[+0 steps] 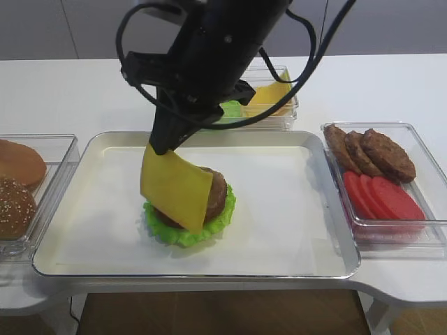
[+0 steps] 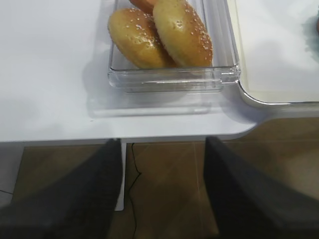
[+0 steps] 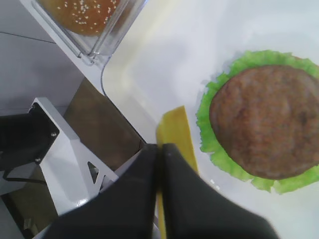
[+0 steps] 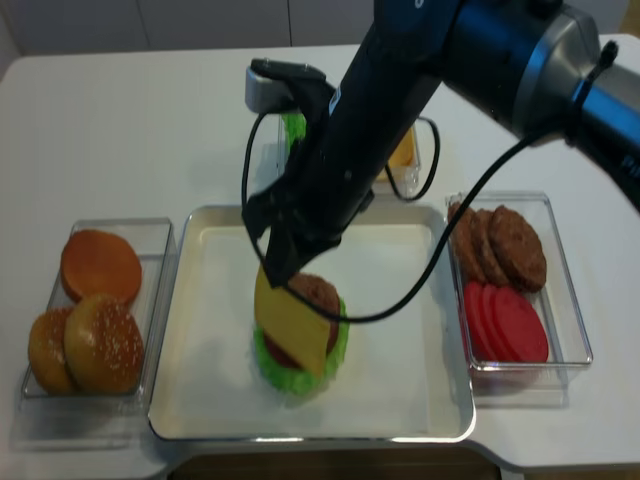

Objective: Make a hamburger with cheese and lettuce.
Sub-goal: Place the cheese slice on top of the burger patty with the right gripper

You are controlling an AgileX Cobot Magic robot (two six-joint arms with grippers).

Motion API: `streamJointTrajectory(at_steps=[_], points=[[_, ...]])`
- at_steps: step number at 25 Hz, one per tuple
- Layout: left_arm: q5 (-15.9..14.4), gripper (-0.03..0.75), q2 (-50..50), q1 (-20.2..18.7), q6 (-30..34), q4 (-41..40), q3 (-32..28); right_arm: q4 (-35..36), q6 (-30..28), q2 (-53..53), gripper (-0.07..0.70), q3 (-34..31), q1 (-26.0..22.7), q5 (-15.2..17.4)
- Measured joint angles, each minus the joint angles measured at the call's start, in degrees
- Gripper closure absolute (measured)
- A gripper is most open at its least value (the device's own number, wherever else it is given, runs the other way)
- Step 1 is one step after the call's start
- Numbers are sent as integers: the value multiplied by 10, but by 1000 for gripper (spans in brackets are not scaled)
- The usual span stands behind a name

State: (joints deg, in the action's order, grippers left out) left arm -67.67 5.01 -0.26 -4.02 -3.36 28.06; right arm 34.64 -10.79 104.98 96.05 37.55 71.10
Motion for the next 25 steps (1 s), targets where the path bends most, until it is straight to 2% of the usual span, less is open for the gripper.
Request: streamJointTrajectory(at_steps=[14, 25], points=[[0, 324, 0, 0, 0, 0, 0, 1, -21, 33, 604, -1, 1, -2], [0, 324, 0, 0, 0, 0, 0, -9, -31, 36, 604, -1, 1, -25]])
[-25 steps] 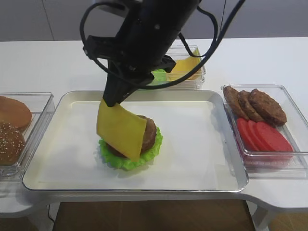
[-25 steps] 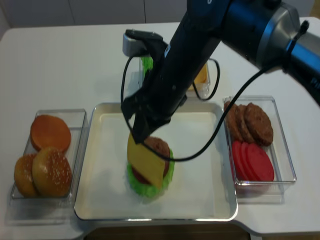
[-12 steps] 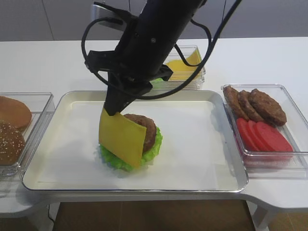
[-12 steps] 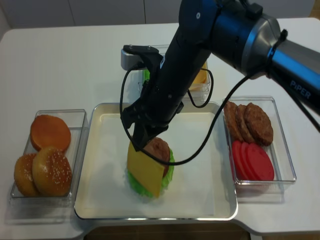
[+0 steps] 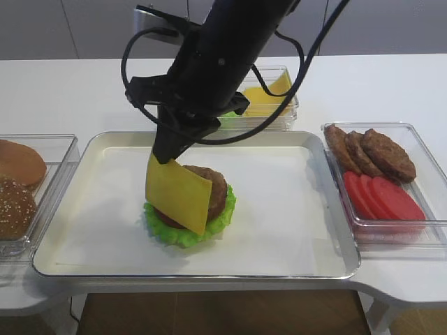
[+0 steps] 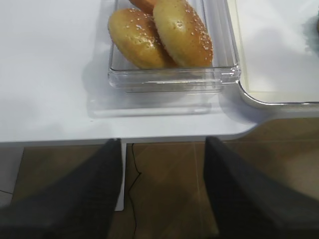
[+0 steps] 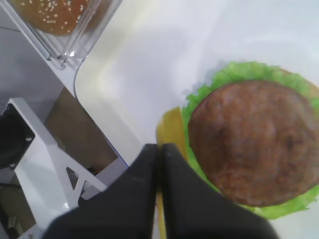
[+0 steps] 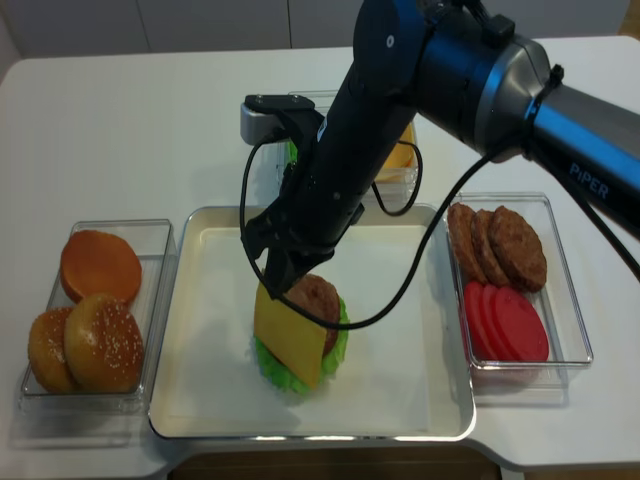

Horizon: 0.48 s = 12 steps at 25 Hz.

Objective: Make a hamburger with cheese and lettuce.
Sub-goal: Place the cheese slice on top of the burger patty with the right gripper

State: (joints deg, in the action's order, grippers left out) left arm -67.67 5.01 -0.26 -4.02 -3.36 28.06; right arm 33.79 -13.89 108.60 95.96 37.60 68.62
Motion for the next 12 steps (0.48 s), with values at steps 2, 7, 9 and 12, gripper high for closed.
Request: streamJointTrajectory(at_steps=[2, 7, 9, 12], points=[[0, 324, 0, 0, 0, 0, 0, 0, 0, 0, 604, 0, -5, -3], [0, 324, 0, 0, 0, 0, 0, 0, 0, 3, 604, 0, -24, -5], [0, 324, 0, 0, 0, 0, 0, -1, -1, 3, 603, 0, -27, -7], [0, 324, 0, 0, 0, 0, 0, -3, -1, 3, 604, 0, -27, -17]])
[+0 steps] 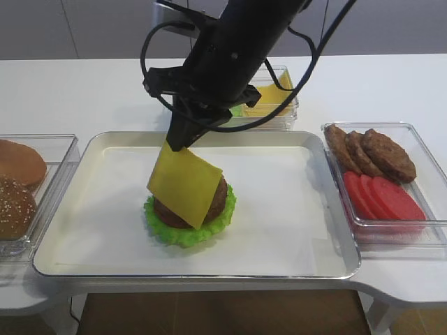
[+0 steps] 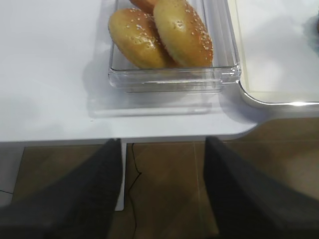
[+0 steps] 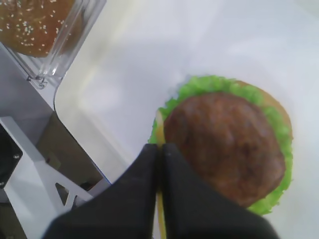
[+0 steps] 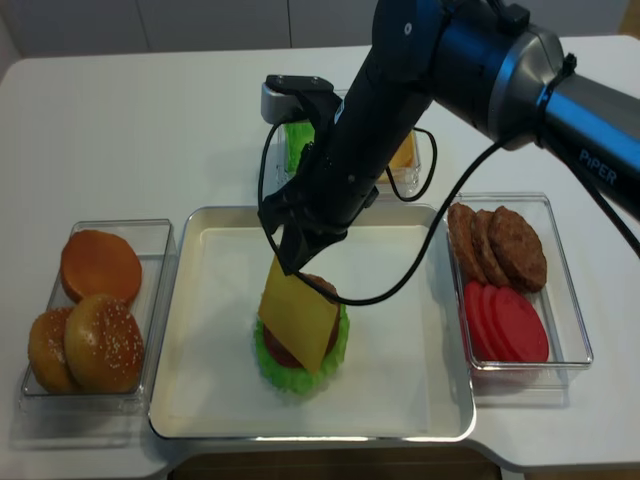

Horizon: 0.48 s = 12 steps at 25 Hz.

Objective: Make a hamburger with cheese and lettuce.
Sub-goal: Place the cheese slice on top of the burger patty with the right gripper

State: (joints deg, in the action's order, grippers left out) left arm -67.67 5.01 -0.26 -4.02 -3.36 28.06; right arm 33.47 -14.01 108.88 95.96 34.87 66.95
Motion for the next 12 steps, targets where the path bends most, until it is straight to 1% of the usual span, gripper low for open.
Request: streamJointTrajectory(at_steps=[3, 12], points=[[0, 324, 0, 0, 0, 0, 0, -1, -2, 2, 604, 0, 0, -6], [0, 324, 0, 0, 0, 0, 0, -14, -5, 18, 604, 0, 0, -8]])
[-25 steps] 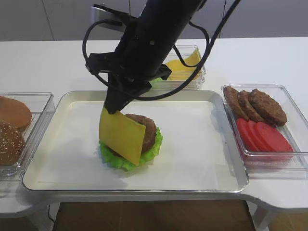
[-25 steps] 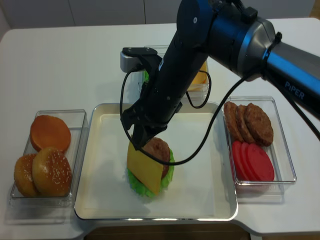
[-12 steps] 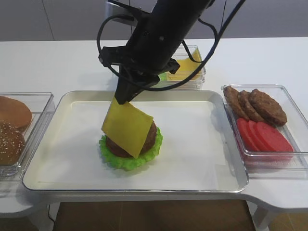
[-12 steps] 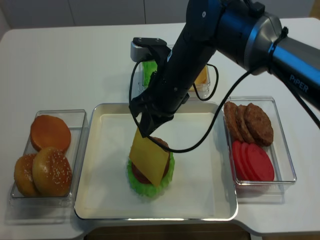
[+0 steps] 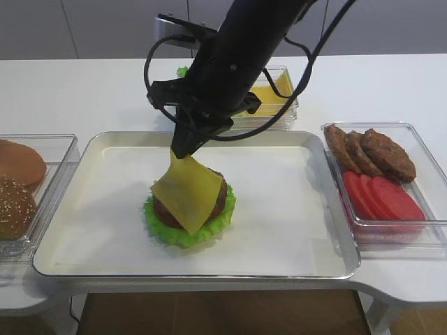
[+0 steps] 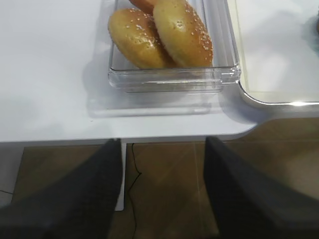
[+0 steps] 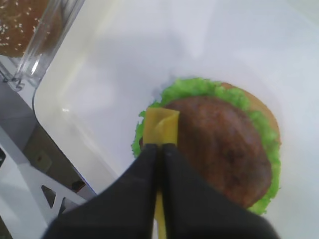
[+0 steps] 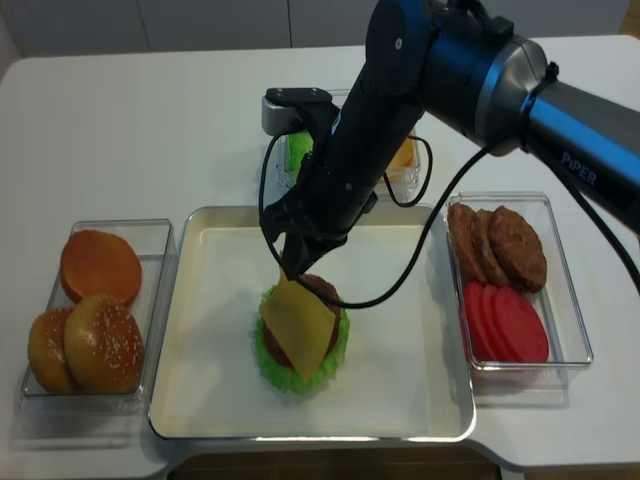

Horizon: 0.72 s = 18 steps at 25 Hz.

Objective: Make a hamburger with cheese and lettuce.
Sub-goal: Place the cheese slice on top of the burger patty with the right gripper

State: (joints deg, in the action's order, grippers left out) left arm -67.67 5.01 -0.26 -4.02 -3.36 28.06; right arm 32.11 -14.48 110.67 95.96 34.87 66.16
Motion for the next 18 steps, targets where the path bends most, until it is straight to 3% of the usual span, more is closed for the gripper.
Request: streamJointTrajectory(at_steps=[18], points=[[0, 324, 0, 0, 0, 0, 0, -5, 1, 0, 586, 0, -12, -5]])
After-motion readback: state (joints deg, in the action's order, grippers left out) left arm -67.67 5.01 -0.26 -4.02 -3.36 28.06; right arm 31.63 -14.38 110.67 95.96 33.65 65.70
